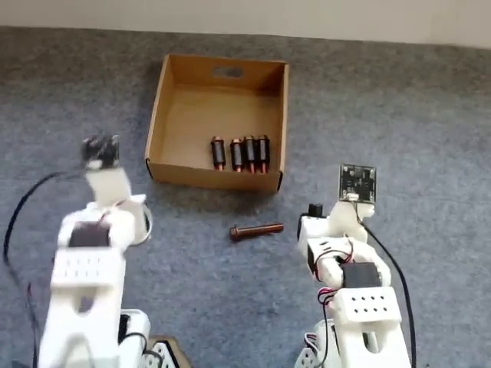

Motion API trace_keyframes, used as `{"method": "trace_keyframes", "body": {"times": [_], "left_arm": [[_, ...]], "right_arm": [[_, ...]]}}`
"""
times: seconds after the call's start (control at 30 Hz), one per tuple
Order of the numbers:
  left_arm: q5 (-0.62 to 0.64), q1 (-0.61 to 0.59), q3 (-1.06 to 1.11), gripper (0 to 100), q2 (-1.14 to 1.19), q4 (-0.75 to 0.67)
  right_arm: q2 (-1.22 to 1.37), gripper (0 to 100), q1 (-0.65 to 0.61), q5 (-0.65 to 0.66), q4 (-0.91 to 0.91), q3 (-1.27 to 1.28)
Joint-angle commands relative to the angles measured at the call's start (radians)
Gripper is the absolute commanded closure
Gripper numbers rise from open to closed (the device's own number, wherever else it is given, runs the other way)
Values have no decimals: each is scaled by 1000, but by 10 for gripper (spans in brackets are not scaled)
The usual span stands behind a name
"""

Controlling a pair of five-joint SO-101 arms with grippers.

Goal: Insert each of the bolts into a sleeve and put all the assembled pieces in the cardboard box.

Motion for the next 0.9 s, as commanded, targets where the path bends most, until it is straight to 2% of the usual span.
{"method": "trace_keyframes", "body": {"times": [0.0, 0.13, 0.27, 0.4, 0.47, 0.7, 0.87], "left_arm": [[-8, 143, -305, 972, 326, 198], [-5, 315, -542, 972, 542, 394], [8, 398, -667, 936, 673, 465], [123, 423, -693, 776, 699, 462], [172, 423, -696, 736, 694, 446], [190, 443, -668, 734, 739, 290], [190, 555, -668, 734, 788, 241]], "right_arm": [[-18, 992, 13, -14, -19, 2], [-18, 992, 13, -14, -19, 4], [-18, 992, 13, -14, -19, 5], [-18, 992, 13, -14, -19, 5], [-18, 992, 13, -14, -19, 5], [-18, 992, 13, -14, -19, 5], [-16, 992, 13, -14, -19, 13]]}}
